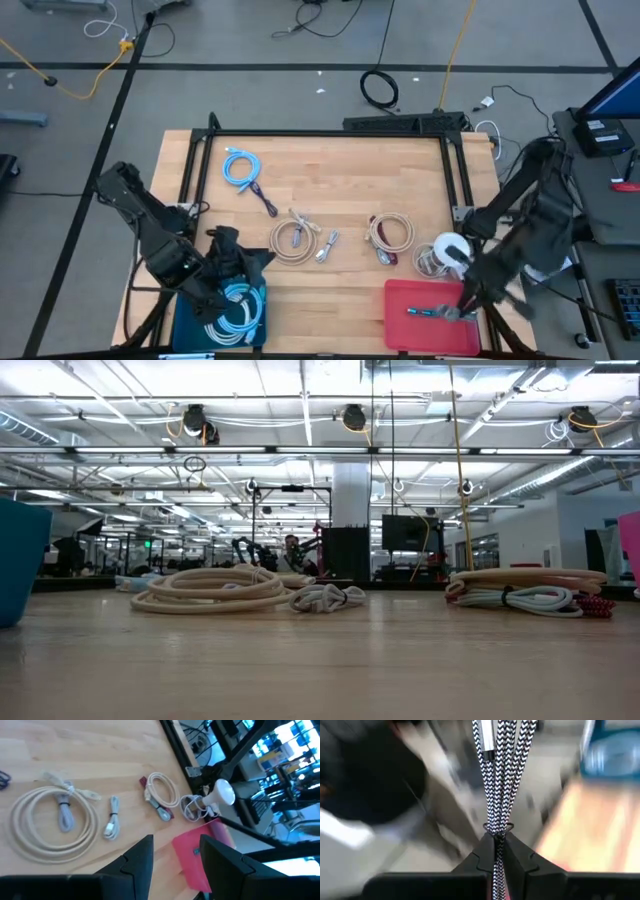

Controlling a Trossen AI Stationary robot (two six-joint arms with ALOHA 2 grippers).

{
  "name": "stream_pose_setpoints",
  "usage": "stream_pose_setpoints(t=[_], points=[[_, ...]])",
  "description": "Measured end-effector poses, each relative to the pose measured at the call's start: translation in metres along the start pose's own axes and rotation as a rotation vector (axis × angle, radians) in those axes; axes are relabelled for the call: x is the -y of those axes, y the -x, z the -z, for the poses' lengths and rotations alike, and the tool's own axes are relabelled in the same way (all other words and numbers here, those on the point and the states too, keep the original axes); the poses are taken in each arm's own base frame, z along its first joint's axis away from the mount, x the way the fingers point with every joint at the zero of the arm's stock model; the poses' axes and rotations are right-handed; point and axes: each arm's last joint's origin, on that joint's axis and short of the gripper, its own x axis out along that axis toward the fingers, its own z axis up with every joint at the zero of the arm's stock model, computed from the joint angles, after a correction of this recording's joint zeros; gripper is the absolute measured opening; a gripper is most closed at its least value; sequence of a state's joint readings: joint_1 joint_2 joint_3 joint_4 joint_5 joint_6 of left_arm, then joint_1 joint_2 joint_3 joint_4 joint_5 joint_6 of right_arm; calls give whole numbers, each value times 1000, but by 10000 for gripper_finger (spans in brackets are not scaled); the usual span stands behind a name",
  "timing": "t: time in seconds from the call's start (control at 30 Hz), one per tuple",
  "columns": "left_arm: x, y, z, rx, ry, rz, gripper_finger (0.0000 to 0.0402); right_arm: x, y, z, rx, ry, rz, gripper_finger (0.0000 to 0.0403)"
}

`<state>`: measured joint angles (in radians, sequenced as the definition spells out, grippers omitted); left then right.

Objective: Pick & Place USB Port
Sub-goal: Put the white and black charger cable into the pink bin

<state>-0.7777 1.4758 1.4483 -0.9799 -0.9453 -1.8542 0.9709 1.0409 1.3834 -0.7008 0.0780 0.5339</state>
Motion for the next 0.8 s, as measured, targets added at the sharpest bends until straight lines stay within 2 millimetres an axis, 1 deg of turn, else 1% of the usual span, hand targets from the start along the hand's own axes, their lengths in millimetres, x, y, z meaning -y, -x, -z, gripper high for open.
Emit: stream_pose_setpoints(t=[0.07, 0.17, 0.23, 0.3, 0.37, 0.43, 0.53, 0.67, 0.8], points=[[4, -7, 3, 5, 4, 10, 163, 1, -10, 19, -185, -25, 70, 8], [8, -15, 7, -4, 11, 13, 163, 6, -16, 49, -505, -69, 211, 8], [10, -22, 11, -31, 14, 6, 163, 10, -16, 67, -718, -108, 366, 8], [10, -28, 17, -55, 13, -3, 163, 14, -16, 78, -847, -148, 526, 8], [11, -33, 23, -66, 17, -6, 163, 17, -21, 82, -862, -166, 643, 8], [11, -38, 28, -77, 15, -15, 163, 16, -30, 83, -838, -184, 677, 8], [10, -44, 36, -112, 7, -34, 163, 21, -48, 85, -779, -297, 749, 8], [11, -49, 43, -143, 13, -36, 163, 29, -75, 90, -728, -434, 804, 8], [13, -48, 49, -161, 14, -10, 163, 32, -102, 99, -716, -487, 797, 8]])
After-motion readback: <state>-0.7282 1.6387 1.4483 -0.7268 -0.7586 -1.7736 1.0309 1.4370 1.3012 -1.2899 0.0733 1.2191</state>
